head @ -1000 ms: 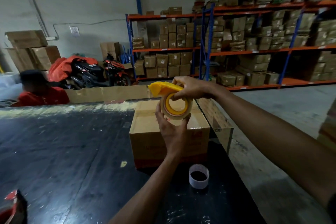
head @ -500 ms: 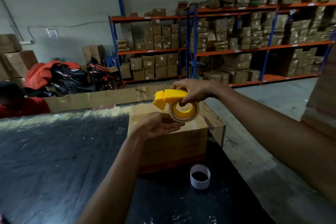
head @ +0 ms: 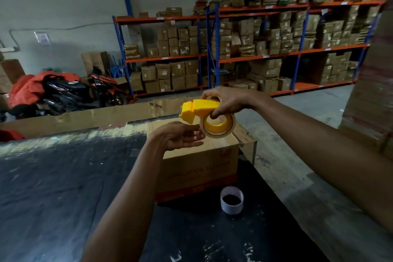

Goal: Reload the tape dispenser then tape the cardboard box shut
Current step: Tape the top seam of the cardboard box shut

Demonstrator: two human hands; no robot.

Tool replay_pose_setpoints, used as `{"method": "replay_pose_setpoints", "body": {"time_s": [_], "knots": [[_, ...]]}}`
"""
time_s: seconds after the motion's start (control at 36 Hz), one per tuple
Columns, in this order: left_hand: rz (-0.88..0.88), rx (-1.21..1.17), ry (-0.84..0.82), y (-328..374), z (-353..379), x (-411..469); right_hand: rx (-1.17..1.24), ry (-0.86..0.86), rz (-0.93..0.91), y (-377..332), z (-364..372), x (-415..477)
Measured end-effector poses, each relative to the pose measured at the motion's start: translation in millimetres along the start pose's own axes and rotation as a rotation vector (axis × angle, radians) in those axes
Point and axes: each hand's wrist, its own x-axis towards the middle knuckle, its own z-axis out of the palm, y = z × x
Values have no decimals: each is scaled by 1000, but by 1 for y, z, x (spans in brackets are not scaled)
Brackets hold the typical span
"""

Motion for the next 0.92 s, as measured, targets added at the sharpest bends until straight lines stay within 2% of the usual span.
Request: {"method": "replay_pose_setpoints", "body": {"time_s": [0.22, 0.31, 0.42, 0.5, 0.58, 0.72, 0.92], "knots": [[-5, 25, -37, -5, 9, 3, 2, 20, 0, 3, -1, 0], [74, 75, -27, -9, 15, 4, 14, 21, 10, 6, -1, -2], [284, 102, 32, -13, 13, 11, 111, -3, 0, 12, -3, -9], [377, 181, 64, -12, 8, 15, 98, -5, -6, 15, -2, -10], [421, 204, 47, -10, 6, 20, 90, -7, 20, 21, -2, -12], [493, 104, -13, -8, 8, 24, 120, -29, 92, 36, -3, -20], [486, 311, 27, -5, 7, 34, 94, -26, 119, 48, 2, -32]]}}
